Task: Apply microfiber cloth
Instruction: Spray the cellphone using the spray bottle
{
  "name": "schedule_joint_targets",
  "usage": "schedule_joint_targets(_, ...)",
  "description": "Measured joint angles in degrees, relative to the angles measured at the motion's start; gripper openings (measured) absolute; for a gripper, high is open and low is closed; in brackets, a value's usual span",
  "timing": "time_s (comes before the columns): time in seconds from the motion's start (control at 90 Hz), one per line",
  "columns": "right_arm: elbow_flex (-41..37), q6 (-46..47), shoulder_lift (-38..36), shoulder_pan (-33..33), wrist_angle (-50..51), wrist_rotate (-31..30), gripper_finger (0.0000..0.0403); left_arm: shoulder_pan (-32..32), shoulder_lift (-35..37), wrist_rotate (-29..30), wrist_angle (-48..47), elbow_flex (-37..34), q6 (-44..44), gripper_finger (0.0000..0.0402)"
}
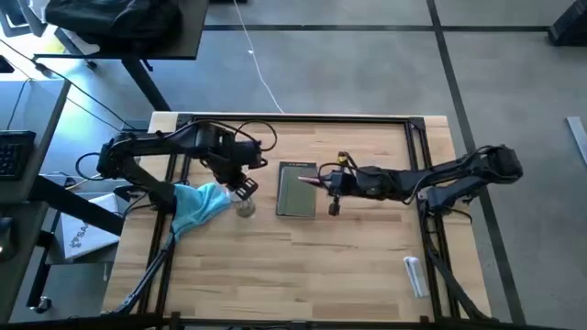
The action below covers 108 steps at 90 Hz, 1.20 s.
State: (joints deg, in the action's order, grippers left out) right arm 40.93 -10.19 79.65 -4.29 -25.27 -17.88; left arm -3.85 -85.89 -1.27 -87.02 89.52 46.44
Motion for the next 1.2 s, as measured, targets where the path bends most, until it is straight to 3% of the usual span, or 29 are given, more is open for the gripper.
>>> schedule_joint_targets(0.3, 0.07, 5.62, 5.32, 0.39, -14.79, -4.71, 0.0000, -1.08, 0.00, 1.44, -0.15, -0.02, 1.11, 0.0047)
schedule_joint_targets(0.633, 0.98, 10.79, 7.13, 2.43, -14.38, -6.06, 0.0000, -1.08, -2.43, 4.84, -2.15, -0.11, 2.85, 0.0074)
schedule_joint_targets(1.2, 1.01, 10.92, 7.11, 2.85, -13.77, -5.90, 0.0000, -1.06, -1.93, 9.46, -2.84, -0.11, -4.08, 0.0121)
